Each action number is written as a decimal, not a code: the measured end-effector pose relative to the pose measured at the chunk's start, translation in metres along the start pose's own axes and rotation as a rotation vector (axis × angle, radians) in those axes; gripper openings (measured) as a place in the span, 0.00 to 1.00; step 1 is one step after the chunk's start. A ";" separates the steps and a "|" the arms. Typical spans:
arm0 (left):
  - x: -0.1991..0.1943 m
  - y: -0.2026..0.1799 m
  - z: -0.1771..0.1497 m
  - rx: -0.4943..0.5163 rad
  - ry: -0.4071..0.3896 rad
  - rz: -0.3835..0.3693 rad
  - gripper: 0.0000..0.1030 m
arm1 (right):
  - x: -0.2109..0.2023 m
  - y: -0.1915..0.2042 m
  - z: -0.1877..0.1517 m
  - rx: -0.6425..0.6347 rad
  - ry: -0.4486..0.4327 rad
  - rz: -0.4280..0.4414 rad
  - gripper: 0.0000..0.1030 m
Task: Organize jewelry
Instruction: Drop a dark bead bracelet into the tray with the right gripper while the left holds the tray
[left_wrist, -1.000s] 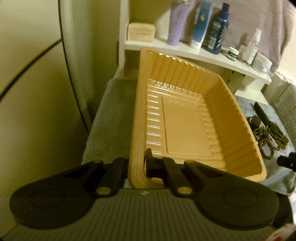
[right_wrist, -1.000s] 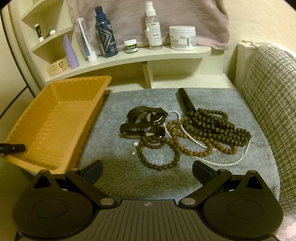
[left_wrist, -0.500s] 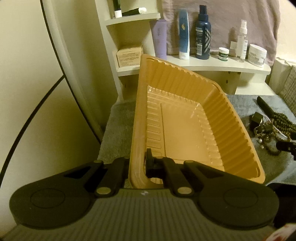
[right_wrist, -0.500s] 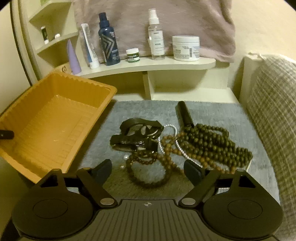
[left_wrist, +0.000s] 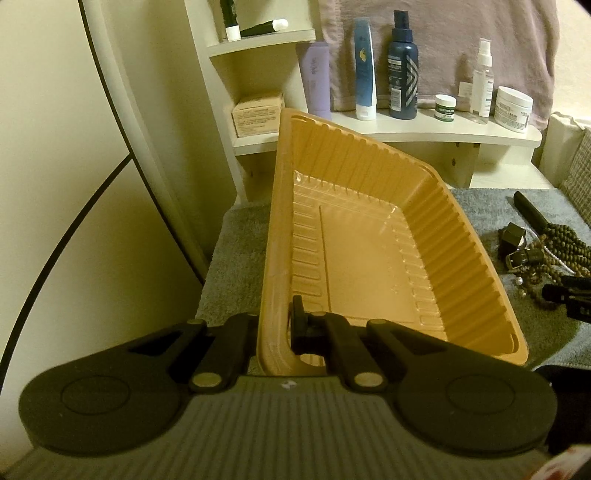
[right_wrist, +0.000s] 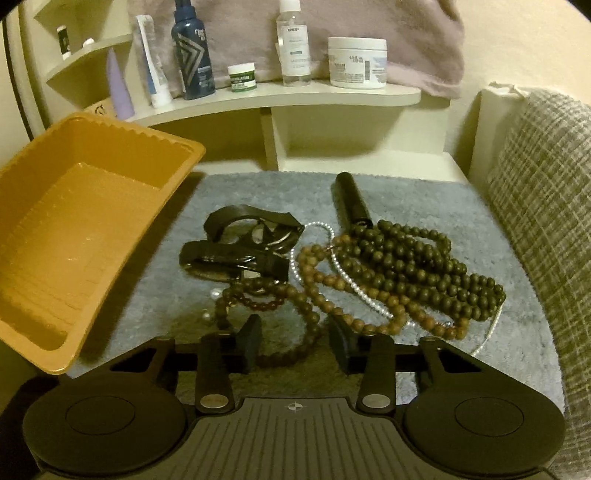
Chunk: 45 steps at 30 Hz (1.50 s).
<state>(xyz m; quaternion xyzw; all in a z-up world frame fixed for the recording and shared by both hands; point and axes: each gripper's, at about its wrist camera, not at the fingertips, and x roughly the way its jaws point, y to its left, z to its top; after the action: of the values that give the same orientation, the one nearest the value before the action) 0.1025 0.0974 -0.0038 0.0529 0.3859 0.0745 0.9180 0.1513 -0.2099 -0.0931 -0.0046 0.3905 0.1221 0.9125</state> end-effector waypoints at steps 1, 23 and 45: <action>0.000 0.001 0.000 -0.002 0.001 -0.001 0.03 | 0.000 0.000 0.000 -0.002 -0.002 -0.014 0.17; 0.003 0.003 -0.001 -0.008 0.009 -0.012 0.03 | -0.064 0.028 0.048 0.004 -0.205 0.181 0.06; 0.003 0.004 -0.001 -0.020 0.007 -0.018 0.03 | -0.026 0.078 0.041 -0.031 -0.117 0.417 0.53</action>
<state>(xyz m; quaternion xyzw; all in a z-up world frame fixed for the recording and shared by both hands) 0.1035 0.1016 -0.0063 0.0400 0.3886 0.0704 0.9178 0.1459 -0.1360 -0.0390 0.0694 0.3272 0.3144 0.8884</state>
